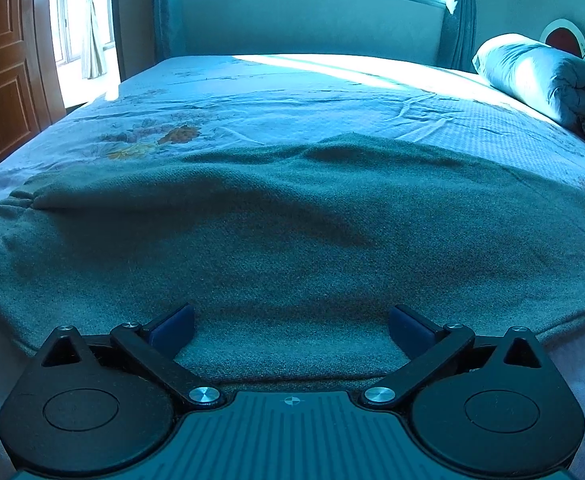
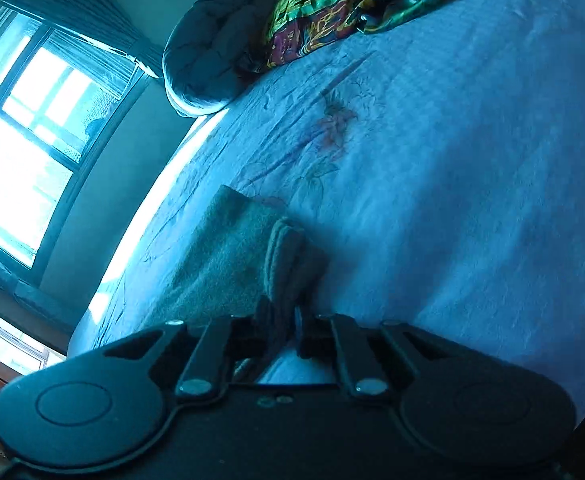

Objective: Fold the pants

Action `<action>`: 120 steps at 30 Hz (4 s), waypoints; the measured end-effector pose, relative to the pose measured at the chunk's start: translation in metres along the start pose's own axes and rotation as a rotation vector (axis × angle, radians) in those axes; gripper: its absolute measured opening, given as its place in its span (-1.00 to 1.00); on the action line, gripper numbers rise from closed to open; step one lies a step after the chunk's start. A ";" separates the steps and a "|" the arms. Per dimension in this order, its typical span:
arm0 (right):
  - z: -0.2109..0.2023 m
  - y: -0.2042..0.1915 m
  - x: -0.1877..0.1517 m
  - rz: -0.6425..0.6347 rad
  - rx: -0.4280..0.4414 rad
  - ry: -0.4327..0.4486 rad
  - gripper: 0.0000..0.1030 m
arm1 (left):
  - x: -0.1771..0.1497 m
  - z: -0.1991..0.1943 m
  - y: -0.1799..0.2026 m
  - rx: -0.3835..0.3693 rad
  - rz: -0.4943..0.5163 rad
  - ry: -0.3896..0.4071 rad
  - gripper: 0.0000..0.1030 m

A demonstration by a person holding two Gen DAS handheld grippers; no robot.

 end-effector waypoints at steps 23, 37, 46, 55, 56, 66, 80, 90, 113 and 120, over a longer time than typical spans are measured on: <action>-0.014 -0.012 0.010 -0.064 0.016 -0.009 -0.54 | 0.002 -0.089 0.271 -0.173 0.171 0.055 1.00; 0.025 -0.127 -0.018 -0.300 0.227 -0.125 -0.39 | 0.036 -0.043 0.118 0.046 0.009 -0.008 1.00; 0.050 -0.177 -0.052 -0.348 0.254 -0.173 -0.31 | 0.026 -0.022 0.046 0.099 -0.054 -0.030 1.00; 0.135 -0.267 -0.127 -0.513 0.425 -0.491 -0.32 | 0.024 -0.012 -0.101 0.299 -0.292 0.005 1.00; 0.156 -0.287 -0.150 -0.558 0.456 -0.559 -0.31 | 0.020 -0.011 -0.122 0.311 -0.325 -0.008 1.00; 0.278 -0.388 -0.336 -0.995 0.513 -0.868 -0.32 | -0.014 0.045 -0.213 0.311 -0.440 -0.133 1.00; 0.177 -0.294 -0.192 -0.628 0.372 -0.517 -0.14 | -0.011 0.010 -0.176 0.307 -0.362 -0.028 1.00; -0.020 -0.071 -0.007 -0.115 -0.023 0.011 -0.12 | 0.022 -0.029 0.025 0.040 -0.181 0.037 1.00; 0.004 0.012 0.005 0.180 0.096 0.049 -0.73 | 0.007 -0.092 0.276 -0.181 0.112 0.009 1.00; 0.003 0.012 0.005 0.192 0.098 0.053 -0.70 | 0.003 -0.091 0.282 -0.153 0.115 0.000 1.00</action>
Point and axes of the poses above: each gripper's, at about its wrist camera, not at the fingertips, and z roughly the way its jaws point, y to its right, x to its top, the point moved 4 cm from there along z, roughly the way its jaws point, and after that the axes turned 15 degrees about x, right-handed, at the moved point
